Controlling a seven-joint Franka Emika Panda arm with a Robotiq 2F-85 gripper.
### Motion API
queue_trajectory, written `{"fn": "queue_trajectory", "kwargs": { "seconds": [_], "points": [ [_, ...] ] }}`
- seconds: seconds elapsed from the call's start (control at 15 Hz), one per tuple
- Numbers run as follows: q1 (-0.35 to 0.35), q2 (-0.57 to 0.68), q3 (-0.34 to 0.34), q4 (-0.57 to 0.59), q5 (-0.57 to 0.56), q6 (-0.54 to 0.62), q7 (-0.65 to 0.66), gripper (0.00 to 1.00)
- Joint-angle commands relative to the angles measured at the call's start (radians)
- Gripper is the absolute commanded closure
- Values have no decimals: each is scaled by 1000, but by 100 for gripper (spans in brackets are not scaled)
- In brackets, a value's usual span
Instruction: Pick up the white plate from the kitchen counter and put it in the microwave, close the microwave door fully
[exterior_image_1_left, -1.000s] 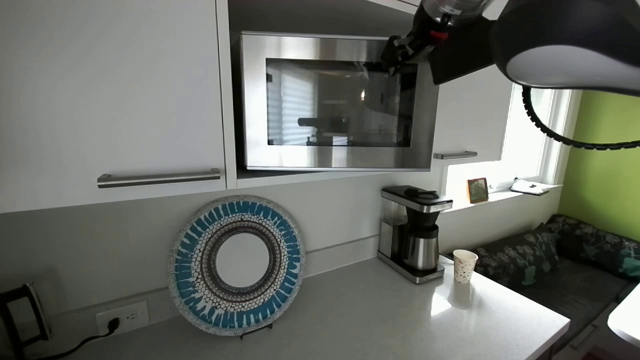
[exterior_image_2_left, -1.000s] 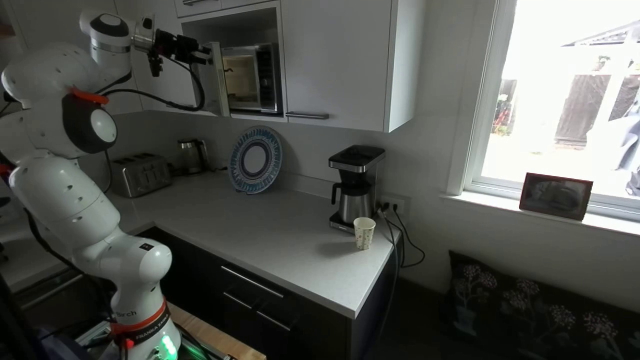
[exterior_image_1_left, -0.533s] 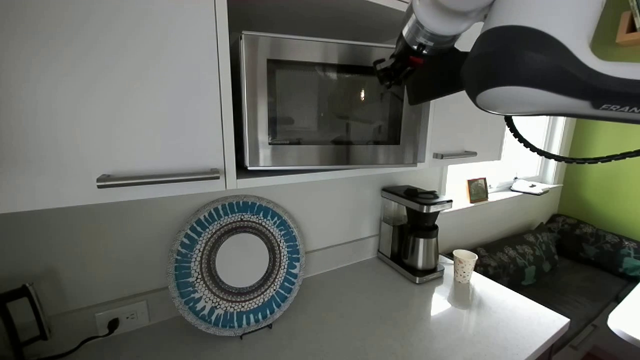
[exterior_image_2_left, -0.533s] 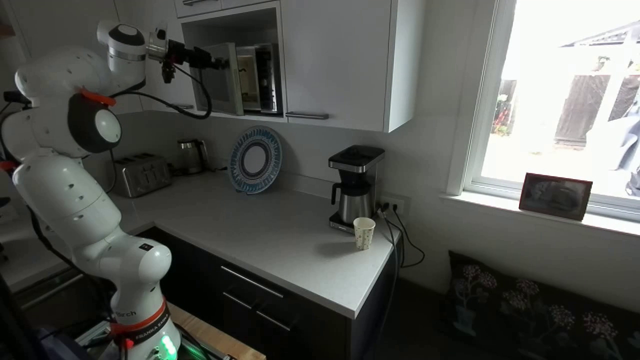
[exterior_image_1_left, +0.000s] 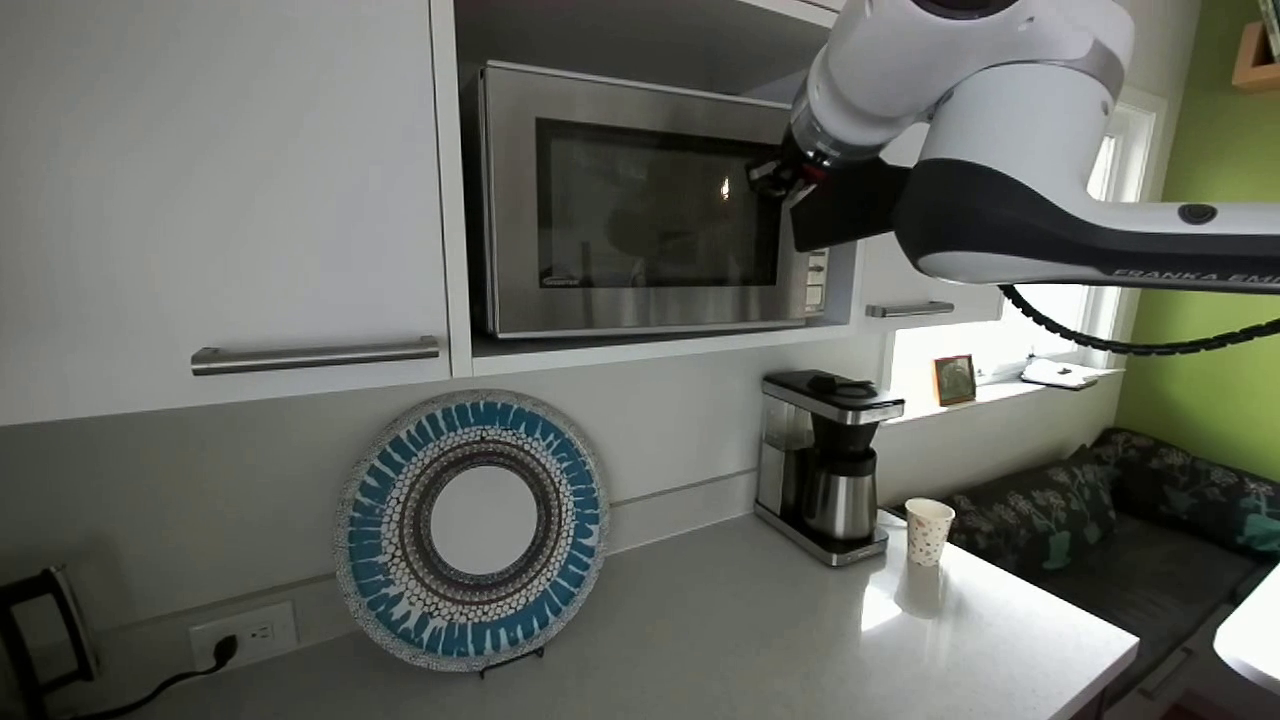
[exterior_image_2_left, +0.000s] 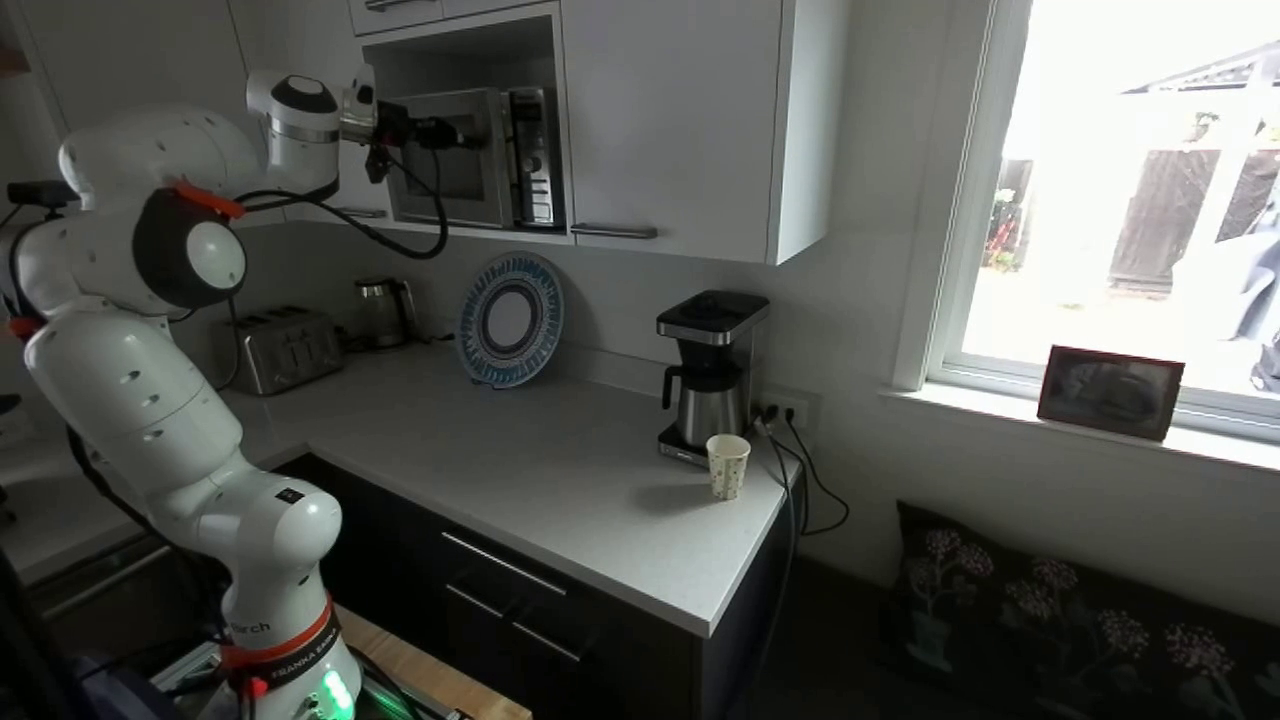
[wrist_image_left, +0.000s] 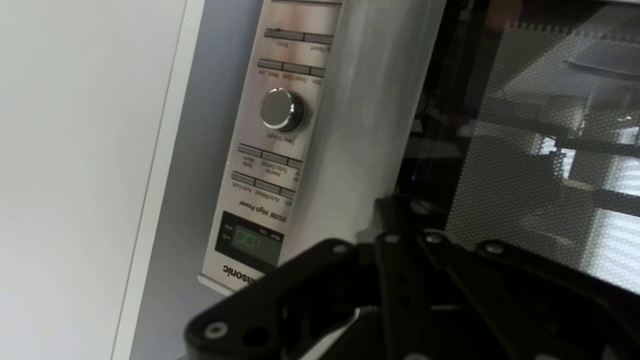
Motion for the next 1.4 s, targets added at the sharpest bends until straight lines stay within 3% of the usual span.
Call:
{"fn": "queue_trajectory", "kwargs": {
  "seconds": [0.0,0.33,0.8,1.33],
  "points": [
    [-1,6,3,8,0,-4,-2,99],
    [-6,6,2,1,-14,18,20,100],
    [-53,44,-58,-18,-168,241,241,100],
    [-56,52,-87,-65,-304,303,499,100]
  ]
}}
